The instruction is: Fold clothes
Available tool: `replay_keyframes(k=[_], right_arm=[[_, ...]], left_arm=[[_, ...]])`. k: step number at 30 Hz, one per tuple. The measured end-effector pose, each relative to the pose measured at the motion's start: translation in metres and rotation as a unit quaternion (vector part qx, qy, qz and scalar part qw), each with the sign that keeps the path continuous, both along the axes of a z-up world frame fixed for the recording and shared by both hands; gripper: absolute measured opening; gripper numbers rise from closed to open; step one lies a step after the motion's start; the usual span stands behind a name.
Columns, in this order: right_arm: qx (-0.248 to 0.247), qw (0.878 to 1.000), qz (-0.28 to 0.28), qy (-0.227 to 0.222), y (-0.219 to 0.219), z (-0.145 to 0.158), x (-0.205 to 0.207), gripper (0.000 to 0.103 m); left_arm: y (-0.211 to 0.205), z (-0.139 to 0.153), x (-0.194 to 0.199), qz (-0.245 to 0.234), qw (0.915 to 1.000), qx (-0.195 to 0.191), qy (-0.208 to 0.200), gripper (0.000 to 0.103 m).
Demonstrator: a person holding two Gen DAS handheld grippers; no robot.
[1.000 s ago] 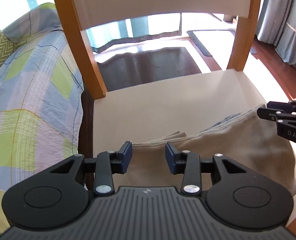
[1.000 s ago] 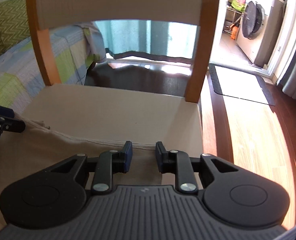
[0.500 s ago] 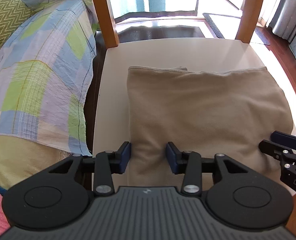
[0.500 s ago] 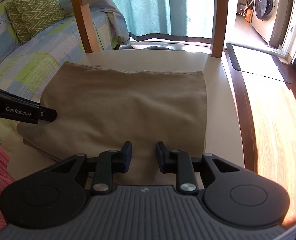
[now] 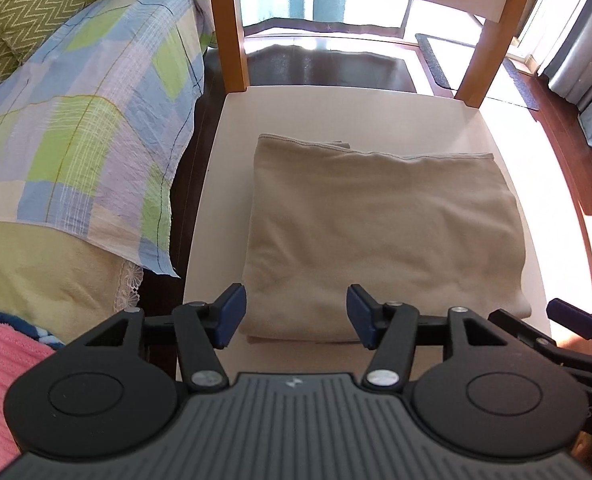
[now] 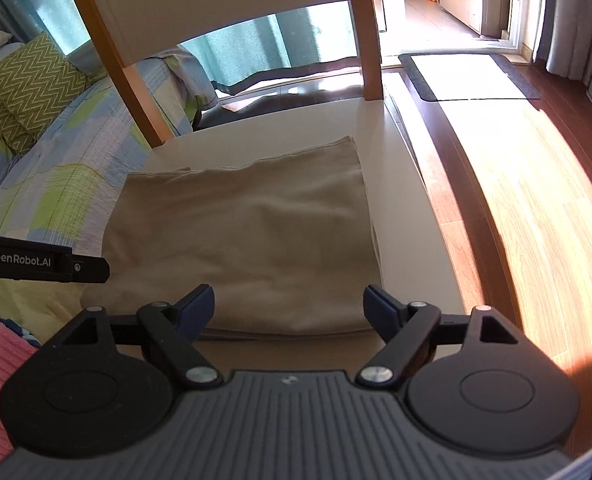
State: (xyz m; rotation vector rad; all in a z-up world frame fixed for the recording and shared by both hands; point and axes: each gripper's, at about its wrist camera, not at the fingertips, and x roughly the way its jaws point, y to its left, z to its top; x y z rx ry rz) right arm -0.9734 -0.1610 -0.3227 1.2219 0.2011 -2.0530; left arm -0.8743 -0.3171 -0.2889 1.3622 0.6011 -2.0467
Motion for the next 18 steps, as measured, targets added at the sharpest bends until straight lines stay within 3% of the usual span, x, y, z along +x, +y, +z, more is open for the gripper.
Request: replay_keyframes(k=[5, 13, 18], right_arm=[[-0.003, 1.0, -0.029, 0.007, 0.017, 0.009, 0.019, 0.098], [-0.012, 0.998, -0.056, 0.04, 0.058, 0.039, 0.062, 0.101], [-0.024, 0.996, -0.071, 0.053, 0.088, 0.077, 0.102, 0.101]], left_arm=[[0.014, 0.008, 0.019, -0.011, 0.9999, -0.007, -0.002, 0.06], [0.055, 0.035, 0.063, -0.039, 0.9988, -0.02, 0.022, 0.06], [0.077, 0.067, 0.105, -0.039, 0.9984, -0.025, 0.032, 0.06]])
